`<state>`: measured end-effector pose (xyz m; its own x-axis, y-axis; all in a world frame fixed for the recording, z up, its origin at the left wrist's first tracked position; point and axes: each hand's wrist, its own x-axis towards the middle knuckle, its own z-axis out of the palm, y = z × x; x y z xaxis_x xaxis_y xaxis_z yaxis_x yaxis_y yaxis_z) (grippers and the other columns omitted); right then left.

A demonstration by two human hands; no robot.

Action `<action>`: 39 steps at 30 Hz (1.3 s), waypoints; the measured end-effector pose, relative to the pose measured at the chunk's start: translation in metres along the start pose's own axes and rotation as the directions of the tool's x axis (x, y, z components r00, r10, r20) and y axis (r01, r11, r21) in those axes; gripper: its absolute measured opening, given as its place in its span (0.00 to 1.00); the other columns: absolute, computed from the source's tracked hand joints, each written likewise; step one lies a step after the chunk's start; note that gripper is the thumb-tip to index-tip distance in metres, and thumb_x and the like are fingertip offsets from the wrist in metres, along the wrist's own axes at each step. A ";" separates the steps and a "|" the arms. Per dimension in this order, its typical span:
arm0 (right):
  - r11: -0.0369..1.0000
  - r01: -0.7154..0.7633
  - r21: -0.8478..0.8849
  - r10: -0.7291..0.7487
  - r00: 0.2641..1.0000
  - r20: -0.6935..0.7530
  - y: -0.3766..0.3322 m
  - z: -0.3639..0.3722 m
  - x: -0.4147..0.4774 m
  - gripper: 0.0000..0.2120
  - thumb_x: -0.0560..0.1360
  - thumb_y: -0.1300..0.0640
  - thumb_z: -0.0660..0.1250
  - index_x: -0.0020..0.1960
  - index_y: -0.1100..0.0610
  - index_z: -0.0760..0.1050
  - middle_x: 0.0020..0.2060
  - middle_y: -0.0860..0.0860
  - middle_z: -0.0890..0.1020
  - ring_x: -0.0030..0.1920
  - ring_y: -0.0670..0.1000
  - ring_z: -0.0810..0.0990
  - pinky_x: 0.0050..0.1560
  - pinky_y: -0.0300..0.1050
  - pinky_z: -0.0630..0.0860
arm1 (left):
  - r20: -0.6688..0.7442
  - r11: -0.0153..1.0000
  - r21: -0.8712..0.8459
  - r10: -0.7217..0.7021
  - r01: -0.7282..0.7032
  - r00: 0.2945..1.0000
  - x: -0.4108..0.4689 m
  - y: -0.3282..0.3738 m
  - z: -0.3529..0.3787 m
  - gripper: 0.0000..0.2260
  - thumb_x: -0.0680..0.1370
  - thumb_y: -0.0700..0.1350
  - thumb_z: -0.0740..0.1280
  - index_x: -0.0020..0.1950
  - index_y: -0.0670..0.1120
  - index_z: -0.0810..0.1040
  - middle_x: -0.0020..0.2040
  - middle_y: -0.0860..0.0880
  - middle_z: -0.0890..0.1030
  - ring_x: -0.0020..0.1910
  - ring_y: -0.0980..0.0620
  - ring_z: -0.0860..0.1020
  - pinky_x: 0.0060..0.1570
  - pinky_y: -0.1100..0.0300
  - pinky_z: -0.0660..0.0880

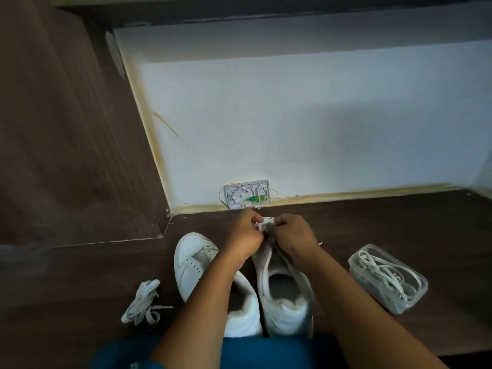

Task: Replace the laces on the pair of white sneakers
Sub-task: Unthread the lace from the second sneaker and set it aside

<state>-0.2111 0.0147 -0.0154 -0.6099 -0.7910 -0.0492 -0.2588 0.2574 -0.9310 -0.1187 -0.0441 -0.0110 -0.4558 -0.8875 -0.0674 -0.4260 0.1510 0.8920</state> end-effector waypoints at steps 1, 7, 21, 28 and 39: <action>0.998 -0.048 0.048 0.049 0.999 -0.023 0.000 -0.001 0.001 0.11 0.75 0.61 0.65 0.34 0.57 0.76 0.34 0.59 0.81 0.38 0.58 0.79 0.41 0.53 0.77 | 0.003 0.987 -0.144 -0.075 0.075 0.997 -0.002 0.003 -0.003 0.13 0.73 0.30 0.60 0.43 0.50 0.71 0.46 0.44 0.76 0.41 0.49 0.75 0.37 0.59 0.70; 0.959 -0.190 0.208 0.199 0.980 -0.022 0.001 -0.004 0.004 0.11 0.78 0.62 0.59 0.39 0.63 0.74 0.42 0.63 0.82 0.37 0.56 0.78 0.38 0.50 0.75 | -0.087 0.596 -0.797 -0.273 0.097 0.958 -0.007 0.023 -0.034 0.06 0.74 0.33 0.58 0.43 0.42 0.70 0.32 0.46 0.74 0.21 0.56 0.69 0.26 0.63 0.70; 0.852 0.205 0.481 -0.161 0.978 -0.132 -0.030 -0.022 -0.013 0.12 0.71 0.71 0.65 0.34 0.58 0.70 0.30 0.55 0.74 0.32 0.52 0.72 0.35 0.45 0.69 | -0.178 0.955 -0.112 0.252 -0.274 0.951 -0.010 0.026 -0.008 0.07 0.73 0.32 0.66 0.39 0.39 0.82 0.32 0.45 0.79 0.29 0.53 0.72 0.35 0.61 0.69; 0.917 0.369 -0.148 -0.365 0.929 0.057 -0.021 -0.017 -0.020 0.13 0.72 0.62 0.69 0.30 0.51 0.76 0.28 0.47 0.79 0.31 0.47 0.77 0.35 0.41 0.74 | -0.098 0.698 -0.657 0.296 -0.285 0.950 -0.025 0.050 -0.019 0.09 0.77 0.32 0.62 0.42 0.41 0.79 0.33 0.49 0.80 0.31 0.54 0.77 0.34 0.65 0.75; 0.737 0.455 0.500 -0.312 0.885 -0.345 -0.036 -0.015 -0.018 0.10 0.75 0.69 0.66 0.37 0.59 0.78 0.29 0.50 0.79 0.31 0.48 0.77 0.36 0.45 0.77 | 0.240 0.994 0.038 0.092 -0.104 0.966 -0.017 0.019 -0.012 0.14 0.74 0.32 0.60 0.35 0.48 0.78 0.28 0.49 0.75 0.26 0.54 0.72 0.28 0.62 0.67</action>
<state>-0.2023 0.0280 0.0242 -0.7172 -0.5893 0.3719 -0.0940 -0.4471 -0.8895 -0.1099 -0.0315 0.0128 -0.6670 -0.7396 -0.0902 -0.4059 0.2592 0.8764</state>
